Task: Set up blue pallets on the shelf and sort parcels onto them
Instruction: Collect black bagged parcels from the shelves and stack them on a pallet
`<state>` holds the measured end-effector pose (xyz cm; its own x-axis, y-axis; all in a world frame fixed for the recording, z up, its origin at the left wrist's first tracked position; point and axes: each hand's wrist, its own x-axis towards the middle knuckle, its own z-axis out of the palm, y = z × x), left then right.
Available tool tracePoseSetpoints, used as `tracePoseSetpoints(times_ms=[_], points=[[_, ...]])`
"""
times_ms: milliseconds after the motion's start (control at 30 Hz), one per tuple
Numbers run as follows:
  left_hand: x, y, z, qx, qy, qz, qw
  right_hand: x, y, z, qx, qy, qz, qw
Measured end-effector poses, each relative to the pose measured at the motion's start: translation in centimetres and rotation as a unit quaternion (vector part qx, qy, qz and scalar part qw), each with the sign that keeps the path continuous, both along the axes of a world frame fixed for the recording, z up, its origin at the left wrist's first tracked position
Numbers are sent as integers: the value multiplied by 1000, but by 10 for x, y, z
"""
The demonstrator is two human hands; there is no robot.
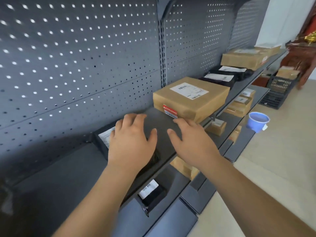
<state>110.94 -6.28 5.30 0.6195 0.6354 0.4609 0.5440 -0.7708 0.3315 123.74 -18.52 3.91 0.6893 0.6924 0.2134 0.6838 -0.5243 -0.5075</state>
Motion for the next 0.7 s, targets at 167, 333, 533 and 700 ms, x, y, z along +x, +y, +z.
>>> tracePoseSetpoints(times_ms=[167,333,533,700], points=[[-6,18,-2,-17,11,83,996,19,43,-4,-3,22,76,997],[-13,18,-5,-64,22,174,982,29,71,-9,-3,56,157,986],[-20,1,-15,-175,-3,267,948,34,88,-19,-15,204,235,950],[-31,-7,-25,-276,-50,285,916,22,88,-23,-20,264,263,928]])
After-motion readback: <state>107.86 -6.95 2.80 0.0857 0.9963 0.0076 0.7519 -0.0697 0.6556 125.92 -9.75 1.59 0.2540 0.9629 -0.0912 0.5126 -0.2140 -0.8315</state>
